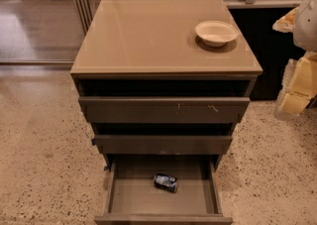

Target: Pick pepsi can from bottom drawer and place on counter

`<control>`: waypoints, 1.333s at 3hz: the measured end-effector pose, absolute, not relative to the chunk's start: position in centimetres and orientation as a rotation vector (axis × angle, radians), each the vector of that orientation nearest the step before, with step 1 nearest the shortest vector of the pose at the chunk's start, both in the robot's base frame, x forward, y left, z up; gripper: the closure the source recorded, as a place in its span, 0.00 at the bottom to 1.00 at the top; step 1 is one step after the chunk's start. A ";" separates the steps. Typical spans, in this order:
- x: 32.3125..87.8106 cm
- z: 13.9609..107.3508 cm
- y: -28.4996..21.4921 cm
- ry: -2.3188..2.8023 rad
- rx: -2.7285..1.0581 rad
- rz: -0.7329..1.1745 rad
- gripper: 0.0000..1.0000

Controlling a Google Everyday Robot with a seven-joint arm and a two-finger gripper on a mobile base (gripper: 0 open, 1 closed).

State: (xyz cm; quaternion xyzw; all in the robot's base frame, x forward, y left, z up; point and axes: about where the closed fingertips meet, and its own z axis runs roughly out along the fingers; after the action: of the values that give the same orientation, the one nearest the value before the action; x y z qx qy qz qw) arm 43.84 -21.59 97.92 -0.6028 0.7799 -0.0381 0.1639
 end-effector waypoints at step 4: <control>41.4 85.8 -22.3 2.309 -1.423 0.179 0.00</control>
Offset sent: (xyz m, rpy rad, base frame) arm 0.0072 -0.0084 -0.0372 0.0475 0.0420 -0.0559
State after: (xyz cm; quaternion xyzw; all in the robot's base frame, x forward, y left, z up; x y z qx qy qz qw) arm 41.35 -22.26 85.79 -0.5117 0.8306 0.0643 0.2100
